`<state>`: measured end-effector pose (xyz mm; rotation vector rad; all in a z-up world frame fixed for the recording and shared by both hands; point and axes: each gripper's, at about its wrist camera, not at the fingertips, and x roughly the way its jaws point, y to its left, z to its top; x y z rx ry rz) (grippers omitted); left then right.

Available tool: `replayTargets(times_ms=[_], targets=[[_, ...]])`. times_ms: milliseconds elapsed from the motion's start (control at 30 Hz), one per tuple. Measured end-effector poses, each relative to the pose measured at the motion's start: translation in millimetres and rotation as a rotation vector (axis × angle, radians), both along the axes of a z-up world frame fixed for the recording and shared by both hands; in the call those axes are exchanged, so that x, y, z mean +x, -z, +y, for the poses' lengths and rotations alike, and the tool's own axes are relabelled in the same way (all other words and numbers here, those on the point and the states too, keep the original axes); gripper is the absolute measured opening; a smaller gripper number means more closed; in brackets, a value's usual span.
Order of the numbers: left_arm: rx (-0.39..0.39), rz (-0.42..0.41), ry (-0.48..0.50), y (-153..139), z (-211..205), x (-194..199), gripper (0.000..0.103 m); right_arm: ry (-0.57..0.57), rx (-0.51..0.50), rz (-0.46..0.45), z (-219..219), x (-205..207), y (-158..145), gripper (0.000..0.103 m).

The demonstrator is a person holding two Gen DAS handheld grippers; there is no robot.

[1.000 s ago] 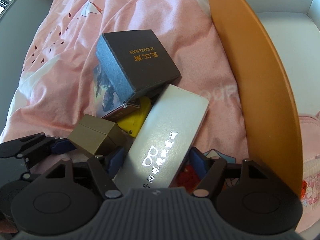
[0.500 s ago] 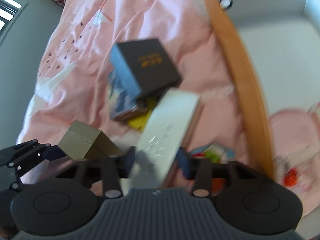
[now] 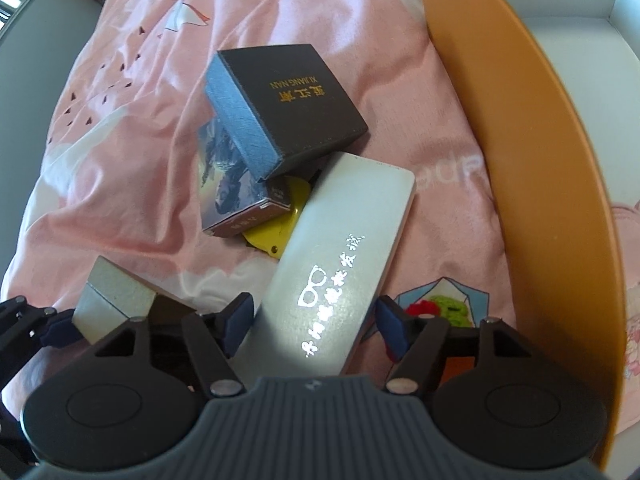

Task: Organize objects
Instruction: 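Grasp the white glasses box with the right gripper while the left holds the gold box, then carry the gold box and white glasses box over the orange box with both grippers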

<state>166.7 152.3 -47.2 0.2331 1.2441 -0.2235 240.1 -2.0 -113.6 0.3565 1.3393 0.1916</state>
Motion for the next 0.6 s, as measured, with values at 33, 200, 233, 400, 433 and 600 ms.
replayTargets(times_ms=[33, 200, 233, 400, 433, 600], targets=[[-0.001, 0.003, -0.004, 1.5, 1.7, 1.2, 0.068, 0.005, -0.006, 0.005, 1.9, 1.8, 2.2, 0.072], [-0.038, 0.006, -0.051, 14.0, 9.3, 8.0, 0.068, 0.025, -0.03, 0.01, 6.2, 5.8, 6.8, 0.071], [-0.043, 0.006, -0.064, 17.0, 9.9, 10.3, 0.067, 0.021, -0.038, 0.004, 6.5, 4.7, 5.3, 0.071], [-0.027, 0.001, -0.086, 29.7, 8.1, 20.4, 0.067, 0.04, -0.042, -0.012, 2.7, 3.6, -1.2, 0.07], [-0.022, 0.0, -0.079, 31.1, 7.2, 20.9, 0.067, 0.04, -0.039, -0.006, 2.5, 5.5, -0.2, 0.07], [-0.007, 0.004, -0.063, 37.2, 5.4, 21.9, 0.067, 0.041, -0.052, 0.011, 6.0, 11.6, 8.2, 0.07]])
